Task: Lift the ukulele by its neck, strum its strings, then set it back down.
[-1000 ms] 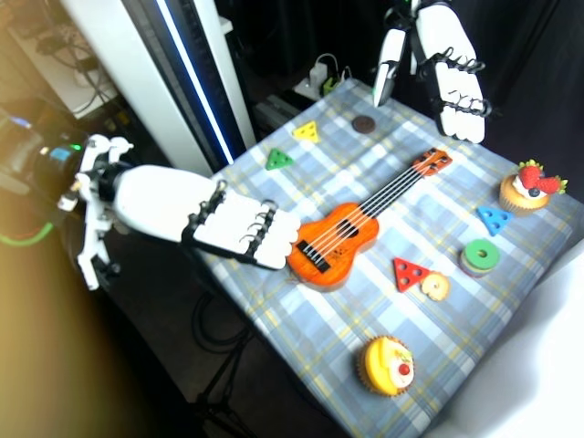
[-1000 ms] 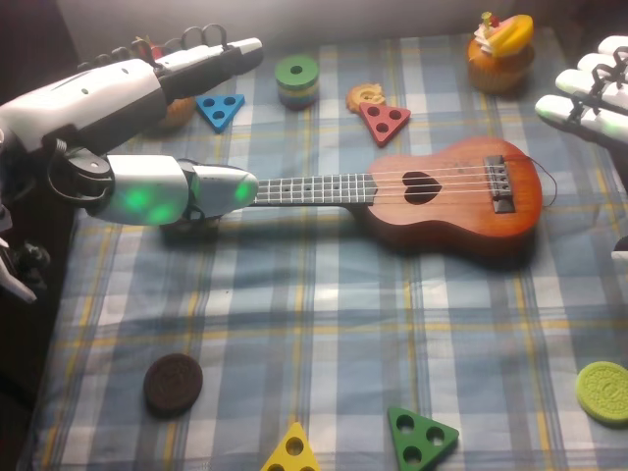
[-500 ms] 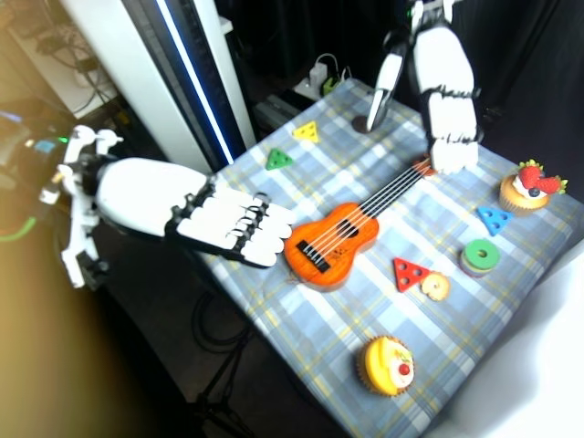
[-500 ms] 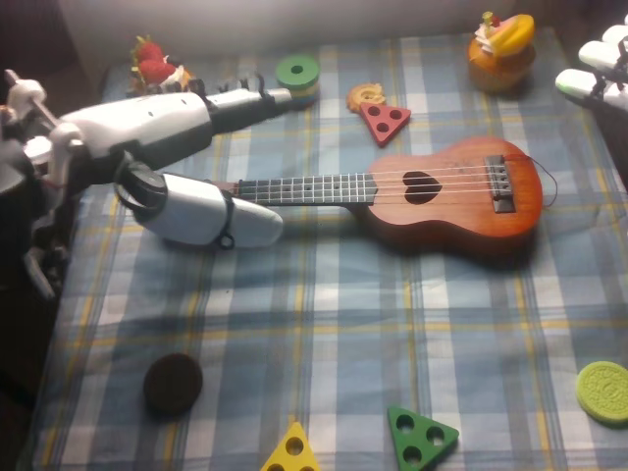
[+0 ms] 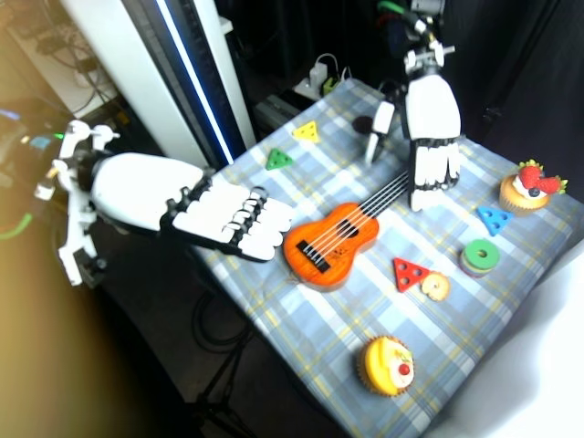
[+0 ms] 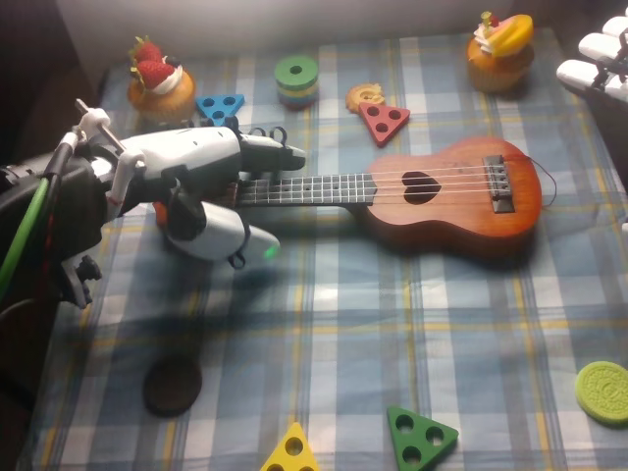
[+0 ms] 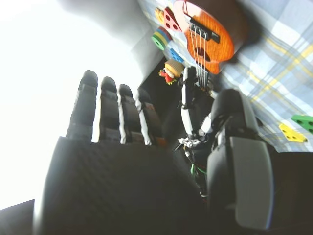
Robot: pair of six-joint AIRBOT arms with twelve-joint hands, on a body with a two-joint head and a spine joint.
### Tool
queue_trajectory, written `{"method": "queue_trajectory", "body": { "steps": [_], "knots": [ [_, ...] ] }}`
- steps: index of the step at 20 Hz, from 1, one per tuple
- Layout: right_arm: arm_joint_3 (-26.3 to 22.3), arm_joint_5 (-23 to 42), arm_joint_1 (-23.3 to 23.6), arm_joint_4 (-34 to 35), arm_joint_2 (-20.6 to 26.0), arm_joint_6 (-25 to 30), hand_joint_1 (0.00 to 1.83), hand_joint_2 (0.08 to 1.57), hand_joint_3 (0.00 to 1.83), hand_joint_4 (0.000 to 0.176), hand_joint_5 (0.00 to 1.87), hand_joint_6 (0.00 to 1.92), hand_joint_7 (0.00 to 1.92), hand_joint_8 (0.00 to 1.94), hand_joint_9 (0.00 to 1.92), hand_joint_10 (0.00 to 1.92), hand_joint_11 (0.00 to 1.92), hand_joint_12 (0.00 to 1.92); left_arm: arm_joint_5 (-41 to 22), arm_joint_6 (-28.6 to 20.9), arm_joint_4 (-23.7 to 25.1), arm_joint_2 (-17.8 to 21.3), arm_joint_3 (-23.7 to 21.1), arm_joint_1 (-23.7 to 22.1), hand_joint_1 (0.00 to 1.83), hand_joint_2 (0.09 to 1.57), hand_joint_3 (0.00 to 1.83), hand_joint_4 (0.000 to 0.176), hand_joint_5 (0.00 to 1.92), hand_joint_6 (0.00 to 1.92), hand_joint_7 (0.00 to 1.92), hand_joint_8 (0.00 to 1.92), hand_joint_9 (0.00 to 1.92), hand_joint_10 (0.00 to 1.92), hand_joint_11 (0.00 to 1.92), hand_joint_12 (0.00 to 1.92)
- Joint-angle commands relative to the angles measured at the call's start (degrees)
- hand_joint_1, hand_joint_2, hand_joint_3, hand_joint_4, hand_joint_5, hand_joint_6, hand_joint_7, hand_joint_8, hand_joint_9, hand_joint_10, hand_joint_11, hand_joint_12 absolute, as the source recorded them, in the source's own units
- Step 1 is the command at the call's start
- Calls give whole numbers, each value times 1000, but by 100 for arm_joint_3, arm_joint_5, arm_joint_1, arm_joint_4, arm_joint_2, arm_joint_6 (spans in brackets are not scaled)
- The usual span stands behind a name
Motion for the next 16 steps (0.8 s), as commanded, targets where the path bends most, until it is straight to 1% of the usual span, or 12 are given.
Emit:
{"method": "queue_trajectory", "body": {
  "steps": [1, 2, 3, 4, 5, 6, 7, 8, 9, 10, 13, 16],
  "knots": [
    [-11, 751, 73, 19, 55, -13, 471, 1182, 2, 0, 0, 0, 0, 0, 0, 0, 0, 0, -325, 77, -152, -71, 54, 23, 928, 1215, 6, 43, 335, 51, 347, 31, 268, 132, 0, 1190],
    [-13, 760, 73, 20, 57, -13, 443, 1186, 4, 0, 0, 0, 0, 0, 0, 0, 0, 0, -326, 85, -217, -114, 99, 51, 1015, 1198, 7, 29, 445, 96, 470, 78, 339, 327, 0, 1363],
    [-15, 779, 73, 20, 63, -11, 436, 1192, 6, 0, 0, 0, 0, 0, 0, 0, 0, 0, -325, 90, -291, -153, 145, 91, 1069, 1207, 8, 8, 477, 429, 449, 608, 314, 991, 27, 1646],
    [-18, 797, 73, 20, 70, -11, 445, 1194, 6, 0, 0, 0, 0, 0, 0, 0, 0, 0, -322, 90, -331, -178, 169, 125, 1096, 1287, 5, 7, 577, 1252, 613, 1384, 334, 1383, 87, 1817],
    [-22, 812, 73, 20, 79, -11, 473, 1189, 2, 0, 0, 0, 0, 0, 0, 0, 0, 0, -322, 91, -380, -193, 183, 169, 1129, 1287, 0, 0, 616, 1379, 701, 1532, 464, 1685, 348, 1900],
    [-25, 832, 73, 20, 85, -10, 515, 1195, 3, 0, 0, 0, 0, 0, 0, 0, 0, 0, -325, 91, -404, -205, 186, 200, 1186, 1240, 0, 0, 715, 1255, 812, 1480, 682, 1817, 731, 1917],
    [-25, 851, 73, 21, 88, -9, 525, 1198, 4, 0, 0, 0, 0, 0, 0, 0, 0, 0, -326, 91, -429, -227, 196, 234, 1134, 1218, 0, 0, 779, 1308, 800, 1743, 784, 1900, 917, 1920],
    [-24, 860, 73, 25, 91, -9, 512, 1207, 7, 0, 0, 0, 0, 0, 0, 0, 0, 0, -327, 91, -438, -239, 198, 256, 1232, 1139, 0, 0, 761, 1665, 896, 1885, 954, 1917, 1123, 1921],
    [-25, 873, 73, 30, 97, -9, 553, 1217, 8, 0, 0, 0, 0, 0, 0, 0, 0, 0, -335, 91, -439, -250, 197, 272, 1279, 1117, 0, 0, 833, 1870, 1005, 1914, 1084, 1920, 1245, 1921],
    [-25, 883, 73, 31, 103, -1, 561, 1225, 11, 0, 0, 0, 0, 0, 0, 0, 0, 0, -355, 91, -440, -252, 185, 284, 1295, 1124, 0, 0, 877, 1911, 1033, 1920, 1152, 1921, 1303, 1921],
    [-34, 921, 73, 28, 117, 13, 563, 1244, 9, 0, 0, 0, 0, 0, 0, 0, 0, 0, -550, 93, -437, -144, 59, 288, 1362, 1102, 0, 0, 1073, 1921, 1323, 1921, 1480, 1921, 1545, 1921],
    [-43, 932, 73, -15, 119, 82, 560, 1255, 9, 0, 0, 0, 0, 0, 0, 0, 0, 0, -832, -31, -196, 84, -184, 181, 1362, 1110, 0, 0, 997, 1921, 1198, 1921, 1383, 1921, 1462, 1921]
  ]
}}
